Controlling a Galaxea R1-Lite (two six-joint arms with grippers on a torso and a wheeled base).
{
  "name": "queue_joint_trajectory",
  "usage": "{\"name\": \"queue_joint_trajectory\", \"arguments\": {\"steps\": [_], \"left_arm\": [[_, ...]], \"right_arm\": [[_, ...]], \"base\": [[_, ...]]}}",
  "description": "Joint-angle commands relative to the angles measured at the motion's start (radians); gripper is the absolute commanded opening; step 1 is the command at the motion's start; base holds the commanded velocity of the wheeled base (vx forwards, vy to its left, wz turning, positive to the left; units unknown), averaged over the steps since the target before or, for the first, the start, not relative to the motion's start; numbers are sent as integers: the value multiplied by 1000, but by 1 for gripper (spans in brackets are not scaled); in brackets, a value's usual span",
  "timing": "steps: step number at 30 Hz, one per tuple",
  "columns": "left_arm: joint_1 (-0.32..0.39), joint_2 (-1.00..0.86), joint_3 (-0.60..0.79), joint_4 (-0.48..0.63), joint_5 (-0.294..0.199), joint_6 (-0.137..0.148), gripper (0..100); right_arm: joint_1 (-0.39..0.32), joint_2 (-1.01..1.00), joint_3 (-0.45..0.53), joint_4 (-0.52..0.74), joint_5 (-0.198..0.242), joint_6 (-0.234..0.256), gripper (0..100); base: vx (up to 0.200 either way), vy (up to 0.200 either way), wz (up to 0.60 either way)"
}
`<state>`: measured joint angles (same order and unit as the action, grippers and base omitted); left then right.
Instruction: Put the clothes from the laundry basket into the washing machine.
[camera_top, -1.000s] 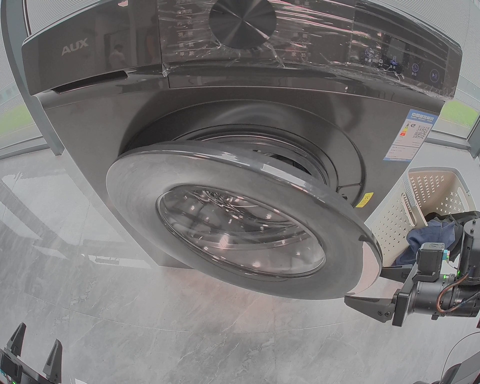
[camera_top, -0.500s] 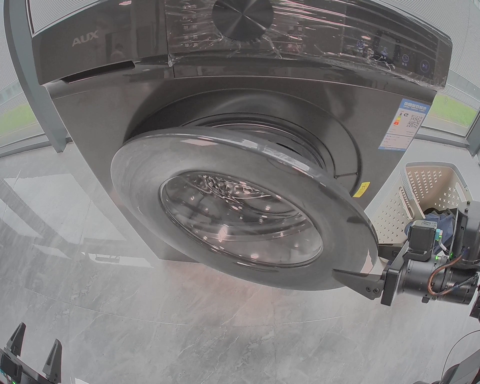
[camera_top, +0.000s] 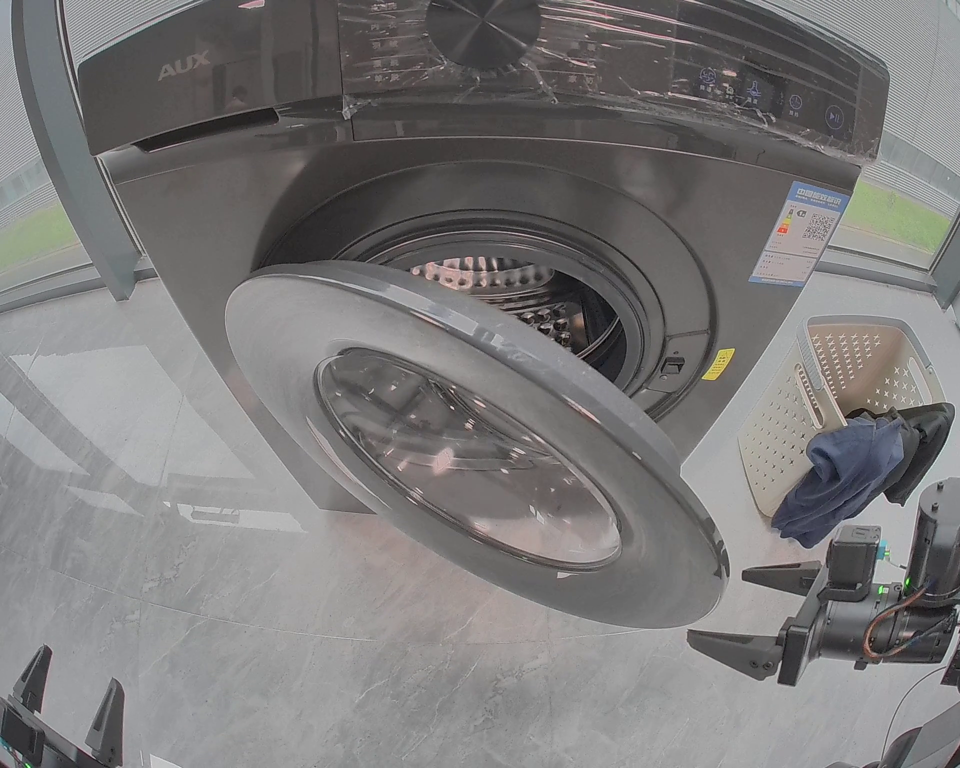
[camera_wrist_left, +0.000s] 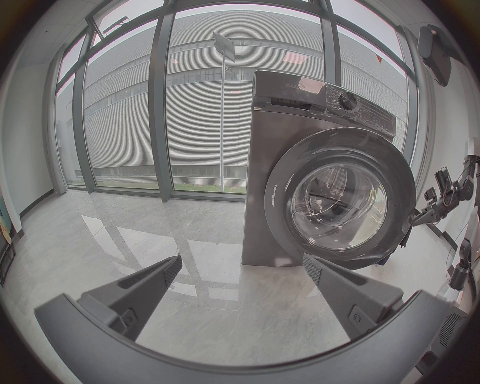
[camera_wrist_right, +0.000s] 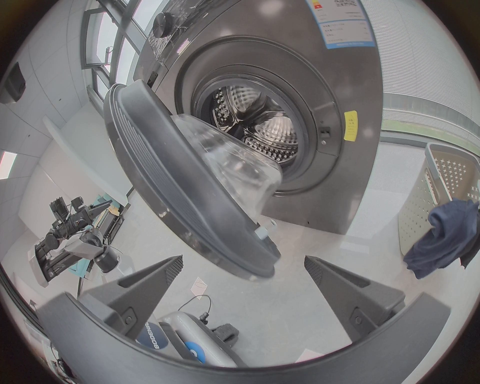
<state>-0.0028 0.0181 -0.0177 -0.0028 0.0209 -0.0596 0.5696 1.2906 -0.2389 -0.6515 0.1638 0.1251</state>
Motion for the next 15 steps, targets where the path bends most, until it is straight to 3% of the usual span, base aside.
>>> {"name": "queue_joint_trajectory", "arguments": {"steps": [1, 6, 8, 14, 15], "left_arm": [[0, -9, 16, 0, 1, 0, 100], [0, -9, 16, 0, 1, 0, 100], [0, -9, 16, 0, 1, 0, 100], [0, -9, 16, 0, 1, 0, 100], [0, -9, 16, 0, 1, 0, 100]], "right_arm": [[-86, -30, 79, 1, 0, -19, 100], [-177, -25, 79, 1, 0, -30, 100], [-244, -21, 46, 0, 0, -33, 100], [-272, 26, -49, 0, -3, -30, 100], [-261, 56, -114, 0, -17, -25, 100]], "base": [[0, 0, 0], [0, 0, 0], [0, 0, 0], [0, 0, 0], [0, 0, 0]]}}
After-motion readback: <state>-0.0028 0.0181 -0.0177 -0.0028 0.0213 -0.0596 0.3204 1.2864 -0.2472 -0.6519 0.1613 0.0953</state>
